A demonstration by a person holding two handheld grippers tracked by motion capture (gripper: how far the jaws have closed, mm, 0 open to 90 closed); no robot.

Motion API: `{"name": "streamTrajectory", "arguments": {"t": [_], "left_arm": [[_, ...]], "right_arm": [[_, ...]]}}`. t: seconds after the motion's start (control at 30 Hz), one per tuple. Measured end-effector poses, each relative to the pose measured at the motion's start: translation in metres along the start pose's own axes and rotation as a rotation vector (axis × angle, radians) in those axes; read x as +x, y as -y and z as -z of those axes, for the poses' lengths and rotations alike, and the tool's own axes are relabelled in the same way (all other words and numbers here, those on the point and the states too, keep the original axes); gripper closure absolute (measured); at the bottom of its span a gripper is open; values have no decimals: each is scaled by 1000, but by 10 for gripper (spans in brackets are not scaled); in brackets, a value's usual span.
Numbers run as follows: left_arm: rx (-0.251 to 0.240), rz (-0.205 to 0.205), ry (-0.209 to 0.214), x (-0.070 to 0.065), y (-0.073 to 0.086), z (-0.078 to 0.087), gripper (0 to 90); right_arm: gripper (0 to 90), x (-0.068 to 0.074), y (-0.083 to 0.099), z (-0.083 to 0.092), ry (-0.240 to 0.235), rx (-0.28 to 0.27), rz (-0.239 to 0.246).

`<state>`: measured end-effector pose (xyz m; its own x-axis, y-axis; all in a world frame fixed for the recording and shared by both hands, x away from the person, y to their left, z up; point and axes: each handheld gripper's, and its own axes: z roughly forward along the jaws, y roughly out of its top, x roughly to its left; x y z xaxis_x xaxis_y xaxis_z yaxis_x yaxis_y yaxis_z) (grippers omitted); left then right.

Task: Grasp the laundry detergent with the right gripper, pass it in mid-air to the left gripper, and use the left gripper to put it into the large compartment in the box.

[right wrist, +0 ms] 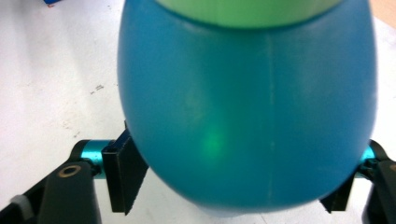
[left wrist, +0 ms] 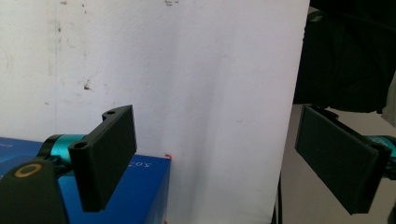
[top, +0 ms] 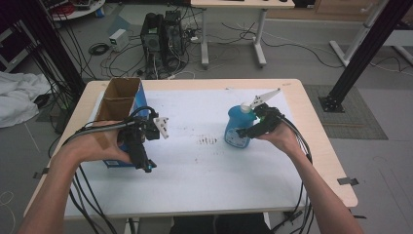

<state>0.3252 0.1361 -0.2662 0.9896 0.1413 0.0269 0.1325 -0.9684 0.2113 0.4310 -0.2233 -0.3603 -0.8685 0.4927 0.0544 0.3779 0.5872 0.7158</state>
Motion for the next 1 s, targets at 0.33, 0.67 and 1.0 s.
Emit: {"name": "streamTrajectory", "arguments": {"t": [0.33,0.67,1.0], "left_arm": [[-2,1,2,0,1,0,127],[6,-8,0,1,0,0,127],[3,-2,0,1,3,0,127]], "right_arm": [[256,1,0,-3,-4,3,6],[299,1,-1,-6,-1,0,29],[328,0,0,-8,5,0,24]]}}
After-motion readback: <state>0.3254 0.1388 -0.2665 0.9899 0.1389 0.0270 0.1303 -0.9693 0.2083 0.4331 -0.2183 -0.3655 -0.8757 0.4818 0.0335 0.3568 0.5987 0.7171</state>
